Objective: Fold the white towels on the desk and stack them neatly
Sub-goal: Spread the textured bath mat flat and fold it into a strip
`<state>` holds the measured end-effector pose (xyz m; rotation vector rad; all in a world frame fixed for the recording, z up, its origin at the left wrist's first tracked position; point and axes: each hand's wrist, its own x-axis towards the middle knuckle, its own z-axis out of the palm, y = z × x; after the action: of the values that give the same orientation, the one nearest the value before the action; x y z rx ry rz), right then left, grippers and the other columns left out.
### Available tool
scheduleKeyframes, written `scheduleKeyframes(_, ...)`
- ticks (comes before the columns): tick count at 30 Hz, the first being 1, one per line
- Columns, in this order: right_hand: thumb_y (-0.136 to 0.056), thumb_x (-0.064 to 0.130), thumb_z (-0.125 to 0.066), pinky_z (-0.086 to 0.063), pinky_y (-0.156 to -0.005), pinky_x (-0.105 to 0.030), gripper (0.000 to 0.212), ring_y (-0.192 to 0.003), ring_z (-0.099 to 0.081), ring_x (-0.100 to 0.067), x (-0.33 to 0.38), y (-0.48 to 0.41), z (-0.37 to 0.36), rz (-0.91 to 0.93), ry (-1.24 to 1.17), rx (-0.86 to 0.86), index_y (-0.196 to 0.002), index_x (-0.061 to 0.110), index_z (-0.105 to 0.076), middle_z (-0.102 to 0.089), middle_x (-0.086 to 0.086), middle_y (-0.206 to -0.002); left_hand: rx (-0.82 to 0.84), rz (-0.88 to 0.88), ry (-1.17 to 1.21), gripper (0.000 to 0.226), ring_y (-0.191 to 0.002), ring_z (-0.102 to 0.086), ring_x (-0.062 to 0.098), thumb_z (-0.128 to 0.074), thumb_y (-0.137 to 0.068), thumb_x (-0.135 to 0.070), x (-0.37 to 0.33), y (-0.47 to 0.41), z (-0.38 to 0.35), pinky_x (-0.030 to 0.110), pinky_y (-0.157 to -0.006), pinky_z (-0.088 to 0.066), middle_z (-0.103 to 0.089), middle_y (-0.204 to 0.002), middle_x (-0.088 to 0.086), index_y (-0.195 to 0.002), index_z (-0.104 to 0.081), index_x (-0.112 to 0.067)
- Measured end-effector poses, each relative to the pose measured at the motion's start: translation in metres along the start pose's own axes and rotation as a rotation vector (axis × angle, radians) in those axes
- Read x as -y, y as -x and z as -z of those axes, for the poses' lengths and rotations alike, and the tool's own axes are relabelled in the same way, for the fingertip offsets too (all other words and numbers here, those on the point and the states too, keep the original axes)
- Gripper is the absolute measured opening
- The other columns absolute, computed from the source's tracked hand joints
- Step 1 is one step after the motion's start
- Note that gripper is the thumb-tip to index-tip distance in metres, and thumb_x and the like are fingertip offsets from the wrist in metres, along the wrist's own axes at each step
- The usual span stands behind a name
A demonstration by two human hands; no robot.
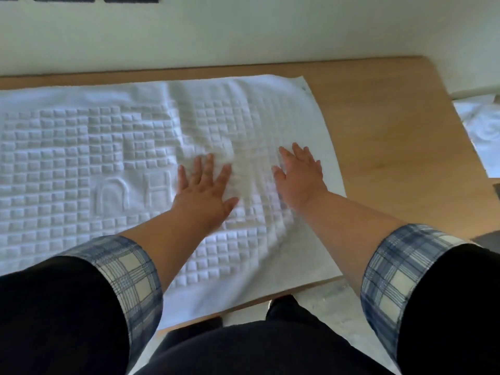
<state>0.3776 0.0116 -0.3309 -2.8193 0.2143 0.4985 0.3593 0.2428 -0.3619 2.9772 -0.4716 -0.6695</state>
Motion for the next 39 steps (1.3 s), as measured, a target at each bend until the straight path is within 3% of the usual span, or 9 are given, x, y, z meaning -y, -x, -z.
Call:
scheduleKeyframes(5, -0.098, 0.032, -0.051, -0.022, -0.120, -0.039, 0.055, -0.146, -0.025, -0.025, -0.060, -0.007, 0.030, -0.141, -0.352, -0.170, -0.150, 0.021, -0.038, -0.031, -0.007, -0.159, -0.048, 0.043, 0.019, 0.076, -0.146, 0.027, 0.028, -0.015, -0.094, -0.068, -0.072, 0.000, 0.010, 0.051, -0.117, 0.017, 0.028, -0.160, 0.005, -0.154, 0.016, -0.030)
scheduleKeyframes(9, -0.091, 0.026, -0.057, -0.048, -0.101, -0.041, 0.063, -0.122, -0.054, -0.029, -0.082, -0.019, 0.052, -0.351, -0.701, -0.106, -0.149, 0.018, -0.035, -0.049, -0.008, -0.141, -0.155, -0.029, 0.137, 0.056, -0.138, -0.031, 0.027, -0.045, -0.096, -0.051, -0.153, 0.003, 0.025, 0.045, -0.112, -0.028, -0.034, -0.151, 0.003, -0.148, -0.034, -0.031)
scheduleKeyframes(12, -0.090, 0.022, -0.058, -0.052, -0.078, -0.033, 0.063, -0.098, -0.061, -0.024, -0.092, -0.029, 0.063, -0.393, -0.796, 0.004, -0.147, 0.019, -0.033, -0.056, -0.005, -0.129, -0.093, 0.016, 0.342, 0.042, -0.118, -0.051, 0.023, -0.054, -0.096, -0.043, -0.205, 0.000, 0.029, 0.039, -0.095, -0.045, -0.053, -0.131, 0.000, -0.135, -0.050, -0.028)
scheduleKeyframes(15, -0.091, 0.025, -0.060, -0.040, -0.055, -0.027, 0.055, -0.071, -0.057, -0.016, -0.098, -0.036, 0.067, -0.337, -0.701, 0.147, -0.140, 0.014, -0.038, -0.061, -0.003, -0.100, -0.089, 0.174, 0.473, 0.048, -0.115, -0.052, 0.023, -0.060, -0.092, -0.047, -0.235, -0.002, 0.029, 0.037, -0.092, -0.046, -0.052, -0.126, 0.001, -0.133, -0.048, -0.025)
scheduleKeyframes(23, -0.086, 0.022, -0.053, -0.038, -0.049, -0.025, 0.013, -0.057, -0.048, -0.016, -0.091, -0.043, 0.073, -0.151, -0.791, 0.215, -0.098, 0.017, -0.053, -0.053, 0.001, -0.076, 0.000, 0.419, 0.281, 0.086, -0.111, -0.050, 0.026, -0.056, -0.073, -0.082, -0.273, 0.003, 0.021, 0.038, -0.086, -0.047, -0.048, -0.120, 0.003, -0.131, -0.037, -0.021)
scheduleKeyframes(27, -0.087, 0.013, -0.050, -0.035, -0.040, -0.024, 0.034, -0.048, -0.045, -0.014, -0.091, -0.042, 0.068, 0.017, -0.771, 0.041, -0.112, 0.029, -0.034, -0.050, 0.002, -0.077, 0.092, 0.445, 0.132, 0.093, -0.120, -0.037, 0.031, -0.051, -0.071, -0.085, -0.289, 0.004, 0.008, 0.047, -0.089, -0.043, -0.036, -0.128, 0.006, -0.136, -0.030, -0.021)
scheduleKeyframes(34, -0.094, 0.013, -0.048, -0.039, -0.049, -0.021, 0.063, -0.064, -0.057, -0.009, -0.089, -0.060, 0.069, 0.205, -0.512, 0.156, -0.152, 0.033, -0.033, -0.045, -0.002, -0.149, -0.035, 0.534, 0.216, 0.090, -0.118, -0.033, 0.030, -0.041, -0.075, -0.085, -0.295, -0.017, 0.012, 0.045, -0.090, -0.038, -0.028, -0.127, 0.009, -0.128, -0.011, -0.020)
scheduleKeyframes(37, -0.092, 0.014, -0.049, -0.042, -0.058, -0.025, 0.061, -0.071, -0.056, -0.013, -0.082, -0.060, 0.070, 0.122, -0.602, 0.213, -0.150, 0.027, -0.037, -0.060, -0.001, -0.124, -0.059, 0.717, 0.428, 0.079, -0.120, -0.030, 0.024, -0.049, -0.074, -0.075, -0.292, -0.037, 0.022, 0.041, -0.090, -0.032, -0.028, -0.126, 0.001, -0.122, -0.010, -0.027)
scheduleKeyframes(39, -0.087, 0.009, -0.049, -0.039, -0.051, -0.027, 0.036, -0.062, -0.048, -0.017, -0.078, -0.059, 0.070, 0.033, -0.745, 0.250, -0.119, 0.022, -0.059, -0.058, 0.000, -0.089, -0.073, 0.847, 0.566, 0.063, -0.119, -0.029, 0.019, -0.054, -0.077, -0.063, -0.291, -0.048, 0.028, 0.037, -0.089, -0.027, -0.028, -0.118, -0.005, -0.112, -0.011, -0.033)
